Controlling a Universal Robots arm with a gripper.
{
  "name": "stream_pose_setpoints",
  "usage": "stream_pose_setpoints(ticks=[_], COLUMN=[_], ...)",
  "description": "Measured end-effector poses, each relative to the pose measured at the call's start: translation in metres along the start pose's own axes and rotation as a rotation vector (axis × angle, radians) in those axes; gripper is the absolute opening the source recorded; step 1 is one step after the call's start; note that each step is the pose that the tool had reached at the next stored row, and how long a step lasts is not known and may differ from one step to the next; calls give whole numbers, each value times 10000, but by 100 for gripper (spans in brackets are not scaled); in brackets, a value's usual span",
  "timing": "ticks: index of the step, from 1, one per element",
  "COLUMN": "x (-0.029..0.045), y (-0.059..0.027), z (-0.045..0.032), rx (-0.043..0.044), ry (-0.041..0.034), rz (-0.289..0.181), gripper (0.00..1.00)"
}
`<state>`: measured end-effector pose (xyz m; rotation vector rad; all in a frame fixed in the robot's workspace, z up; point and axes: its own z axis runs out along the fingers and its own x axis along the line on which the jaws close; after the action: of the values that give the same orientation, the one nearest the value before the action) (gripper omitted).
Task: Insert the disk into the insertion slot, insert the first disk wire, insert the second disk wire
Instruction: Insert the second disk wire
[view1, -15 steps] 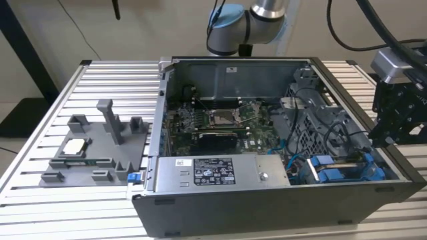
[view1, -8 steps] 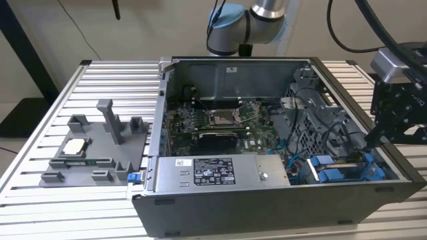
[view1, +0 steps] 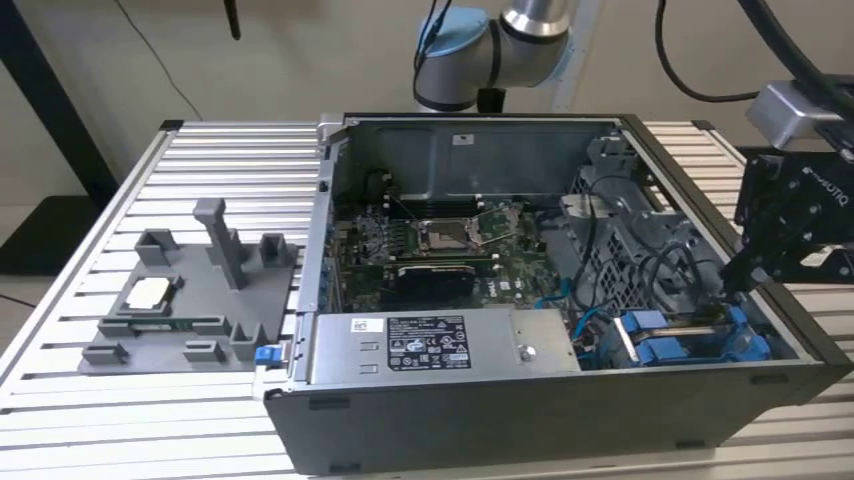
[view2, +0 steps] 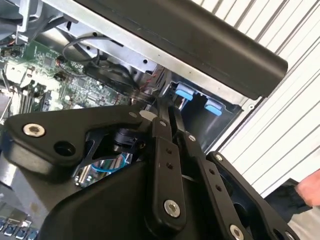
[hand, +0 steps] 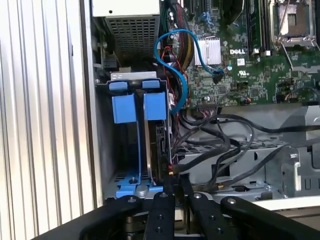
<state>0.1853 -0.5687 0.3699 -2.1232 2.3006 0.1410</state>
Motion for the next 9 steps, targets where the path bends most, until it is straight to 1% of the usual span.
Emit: stream_pose_setpoints(ticks=[1, 3, 5, 7, 9], x=[-3, -12, -30, -49, -76], y=[3, 24, 65, 110, 183], z=[-37, -115, -173, -199, -196], rx=[-1, -2, -2, -3, -3], ry=[-1, -2, -7, -9, -7], rz=[-2, -2, -2, -2, -1], gripper=[16, 16, 16, 16, 16])
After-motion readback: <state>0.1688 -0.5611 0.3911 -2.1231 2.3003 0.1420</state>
